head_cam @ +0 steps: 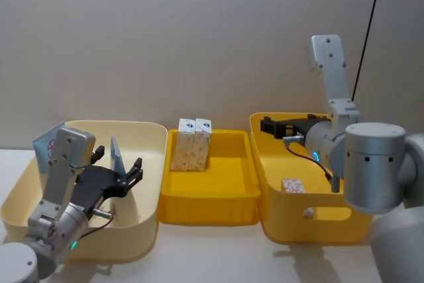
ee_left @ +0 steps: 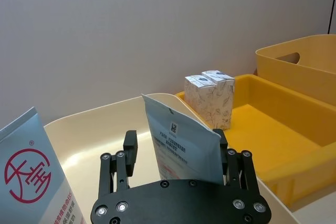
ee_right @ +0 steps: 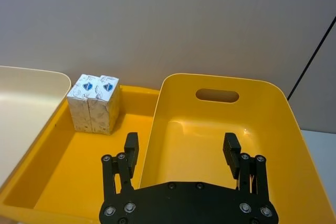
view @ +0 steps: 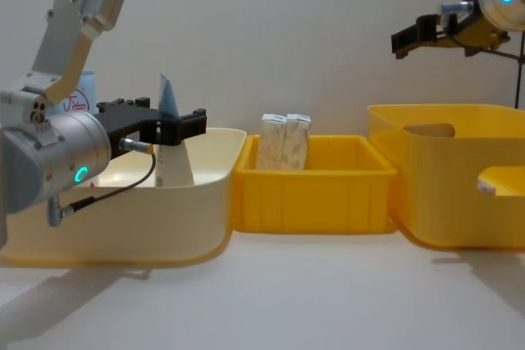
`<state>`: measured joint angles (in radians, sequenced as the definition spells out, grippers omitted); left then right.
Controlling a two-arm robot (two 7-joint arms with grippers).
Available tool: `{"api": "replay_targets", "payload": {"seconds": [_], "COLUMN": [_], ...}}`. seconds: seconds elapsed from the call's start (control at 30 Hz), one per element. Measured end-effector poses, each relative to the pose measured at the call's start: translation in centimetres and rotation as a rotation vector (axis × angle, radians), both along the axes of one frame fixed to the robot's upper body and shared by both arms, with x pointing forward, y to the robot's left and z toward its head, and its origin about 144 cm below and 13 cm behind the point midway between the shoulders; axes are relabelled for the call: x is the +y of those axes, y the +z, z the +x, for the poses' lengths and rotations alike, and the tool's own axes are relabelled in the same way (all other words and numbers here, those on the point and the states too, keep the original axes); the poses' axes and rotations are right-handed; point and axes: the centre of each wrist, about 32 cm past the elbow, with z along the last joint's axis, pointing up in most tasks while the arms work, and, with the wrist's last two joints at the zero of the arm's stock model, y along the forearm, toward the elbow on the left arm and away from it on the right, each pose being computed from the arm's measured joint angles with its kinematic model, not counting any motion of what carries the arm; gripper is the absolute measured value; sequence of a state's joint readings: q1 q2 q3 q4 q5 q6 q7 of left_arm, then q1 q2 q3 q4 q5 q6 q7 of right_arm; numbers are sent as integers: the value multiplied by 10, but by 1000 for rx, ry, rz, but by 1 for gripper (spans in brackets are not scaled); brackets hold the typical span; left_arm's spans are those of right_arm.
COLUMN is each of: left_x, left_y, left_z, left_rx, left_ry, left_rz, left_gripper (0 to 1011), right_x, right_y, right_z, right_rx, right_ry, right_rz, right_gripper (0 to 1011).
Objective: Bimanual collaborative sorting of washing and personal care products
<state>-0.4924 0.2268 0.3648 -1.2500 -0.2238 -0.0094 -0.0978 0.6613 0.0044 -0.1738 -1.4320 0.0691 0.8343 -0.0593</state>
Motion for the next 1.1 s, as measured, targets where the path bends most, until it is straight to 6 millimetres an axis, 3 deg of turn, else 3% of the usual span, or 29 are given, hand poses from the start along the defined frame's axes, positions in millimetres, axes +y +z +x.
{"api": "replay_targets", "payload": {"seconds": [0.2, 0.73, 1.1], "left_x": [0, -1, -1], "left_y": [1, 2, 2], "left_z": [3, 6, 7], "left_rx": [0, 1, 1], "left_ry": [-3, -8, -8], "left_rz": [2, 5, 6], "left_gripper": [761, 234, 191], "right_x": [0, -1, -1], "right_y": [0, -1, -1], "right_z": [0, 1, 1], "right_rx": [6, 13, 15], "right_ry": [2, 3, 3], "right_rz": [0, -2, -2], "right_gripper": [1001, 1001, 1001]}}
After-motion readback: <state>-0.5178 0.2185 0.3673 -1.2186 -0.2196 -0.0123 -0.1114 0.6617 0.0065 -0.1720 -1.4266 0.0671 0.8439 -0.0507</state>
